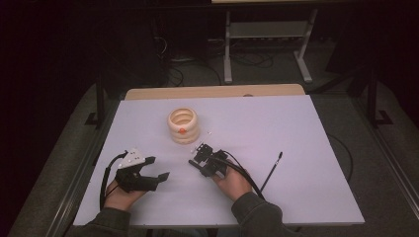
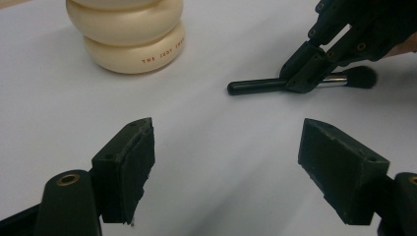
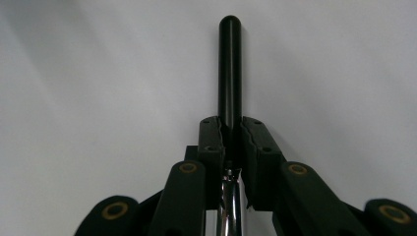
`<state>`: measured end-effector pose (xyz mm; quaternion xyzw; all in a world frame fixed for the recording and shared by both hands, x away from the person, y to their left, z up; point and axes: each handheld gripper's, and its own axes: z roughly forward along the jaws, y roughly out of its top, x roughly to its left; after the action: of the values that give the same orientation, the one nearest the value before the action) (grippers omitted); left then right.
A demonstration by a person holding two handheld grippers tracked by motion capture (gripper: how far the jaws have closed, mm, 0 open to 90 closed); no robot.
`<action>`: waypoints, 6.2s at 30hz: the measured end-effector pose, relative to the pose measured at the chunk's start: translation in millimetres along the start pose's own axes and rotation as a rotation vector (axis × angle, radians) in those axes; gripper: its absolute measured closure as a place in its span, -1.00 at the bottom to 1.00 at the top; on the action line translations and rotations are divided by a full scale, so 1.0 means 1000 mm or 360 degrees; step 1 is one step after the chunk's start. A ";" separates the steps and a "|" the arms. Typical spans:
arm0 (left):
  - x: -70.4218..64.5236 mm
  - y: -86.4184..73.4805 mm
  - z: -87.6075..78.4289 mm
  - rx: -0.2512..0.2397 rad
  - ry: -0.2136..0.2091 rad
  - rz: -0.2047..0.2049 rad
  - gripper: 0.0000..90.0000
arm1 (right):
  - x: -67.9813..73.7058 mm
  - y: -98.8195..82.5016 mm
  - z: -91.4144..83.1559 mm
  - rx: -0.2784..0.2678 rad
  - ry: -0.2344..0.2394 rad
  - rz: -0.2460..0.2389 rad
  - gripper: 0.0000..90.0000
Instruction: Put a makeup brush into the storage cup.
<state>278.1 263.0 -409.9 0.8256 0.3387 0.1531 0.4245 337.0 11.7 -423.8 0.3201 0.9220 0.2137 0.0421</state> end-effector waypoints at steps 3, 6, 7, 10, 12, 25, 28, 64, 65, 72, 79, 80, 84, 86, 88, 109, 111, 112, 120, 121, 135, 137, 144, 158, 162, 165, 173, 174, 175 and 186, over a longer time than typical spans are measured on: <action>0.000 0.000 0.000 -0.0001 -0.0001 0.0002 -0.52 | -0.004 -0.001 -0.003 -0.0034 0.0059 -0.0010 0.75; 0.000 0.001 0.000 -0.0003 -0.0014 0.0013 -0.52 | -0.007 -0.002 -0.010 -0.0089 0.0111 -0.0034 0.75; 0.000 0.002 0.000 -0.0001 -0.0020 0.0020 -0.52 | -0.007 -0.002 -0.012 -0.0095 0.0121 -0.0035 0.75; -0.003 0.003 0.001 -0.0002 -0.0034 0.0036 -0.51 | -0.011 -0.005 -0.020 -0.0109 0.0162 -0.0042 0.75; -0.004 0.004 0.001 -0.0005 -0.0045 0.0054 -0.49 | -0.013 -0.009 -0.025 -0.0122 0.0172 -0.0062 0.75; -0.017 0.013 0.004 0.0018 -0.0153 0.0175 -0.43 | -0.028 -0.030 -0.059 -0.0216 0.0261 -0.0172 0.75; -0.021 0.021 0.004 0.0017 -0.0215 0.0217 -0.33 | -0.031 -0.034 -0.065 -0.0252 0.0305 -0.0225 0.75; -0.075 0.078 0.055 0.0634 -0.0717 0.0842 0.51 | -0.004 -0.040 -0.063 -0.0164 0.0635 -0.0666 0.75; -0.076 0.078 0.056 0.0640 -0.0730 0.0845 0.54 | -0.004 -0.040 -0.063 -0.0166 0.0641 -0.0678 0.75; -0.079 0.076 0.054 0.0655 -0.0782 0.0925 0.71 | -0.001 -0.041 -0.062 -0.0158 0.0657 -0.0720 0.74; -0.079 0.072 0.045 0.0570 -0.0720 0.0953 0.76 | -0.010 -0.047 -0.070 -0.0253 0.0696 -0.0625 0.36; -0.077 0.071 0.043 0.0567 -0.0718 0.0947 0.76 | -0.012 -0.050 -0.070 -0.0295 0.0678 -0.0646 0.35; -0.071 0.067 0.040 0.0507 -0.0728 0.0868 0.76 | -0.019 -0.060 -0.072 -0.0308 0.0682 -0.0602 0.40; -0.069 0.065 0.038 0.0484 -0.0742 0.0847 0.76 | -0.023 -0.063 -0.073 -0.0312 0.0689 -0.0584 0.45; -0.068 0.065 0.037 0.0468 -0.0752 0.0833 0.76 | -0.026 -0.064 -0.073 -0.0335 0.0703 -0.0583 0.52; -0.065 0.061 0.030 0.0402 -0.0851 0.0848 0.76 | -0.021 -0.059 -0.076 -0.0282 0.0846 -0.0647 0.52; -0.064 0.061 0.030 0.0402 -0.0849 0.0850 0.76 | -0.021 -0.058 -0.074 -0.0270 0.0838 -0.0666 0.53; -0.064 0.061 0.031 0.0406 -0.0851 0.0851 0.76 | -0.020 -0.058 -0.073 -0.0262 0.0835 -0.0675 0.63; -0.068 0.061 0.038 0.0492 -0.0770 0.0841 0.46 | -0.015 -0.052 -0.075 -0.0164 0.0731 -0.0715 0.67; -0.069 0.062 0.039 0.0515 -0.0753 0.0846 0.41 | -0.015 -0.049 -0.074 -0.0145 0.0708 -0.0735 0.67; -0.080 0.063 0.047 0.0559 -0.0731 0.0898 0.75 | 0.016 -0.017 -0.091 0.0072 0.0489 -0.0944 0.67; -0.077 0.062 0.045 0.0528 -0.0739 0.0855 0.76 | 0.016 -0.016 -0.095 -0.0012 0.0489 -0.0939 0.62; -0.063 0.055 0.038 0.0413 -0.0685 0.0725 0.76 | -0.015 -0.032 -0.111 -0.0392 0.0561 -0.0587 0.05; -0.047 0.060 0.034 0.0223 -0.0618 0.0493 0.76 | -0.032 -0.050 -0.093 -0.0714 0.0672 -0.0212 0.14; -0.048 0.059 0.036 0.0232 -0.0604 0.0506 0.76 | -0.032 -0.043 -0.087 -0.0760 0.0746 -0.0164 0.31; -0.049 0.058 0.037 0.0238 -0.0602 0.0507 0.76 | -0.034 -0.041 -0.085 -0.0796 0.0801 -0.0135 0.61; -0.052 0.058 0.041 0.0248 -0.0626 0.0514 0.62 | -0.032 -0.034 -0.088 -0.0681 0.0844 -0.0168 0.69; -0.053 0.059 0.041 0.0247 -0.0626 0.0509 0.57 | -0.031 -0.032 -0.088 -0.0674 0.0824 -0.0189 0.69; -0.054 0.060 0.041 0.0239 -0.0627 0.0515 0.54 | -0.029 -0.031 -0.090 -0.0639 0.0810 -0.0189 0.69; -0.062 0.068 0.043 0.0217 -0.0673 0.0518 0.66 | -0.015 -0.019 -0.089 -0.0475 0.0694 -0.0359 0.69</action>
<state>285.2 166.6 -378.7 0.9094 0.1151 0.0204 0.3992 319.0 -43.1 -352.5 0.1522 0.8974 0.4049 -0.0869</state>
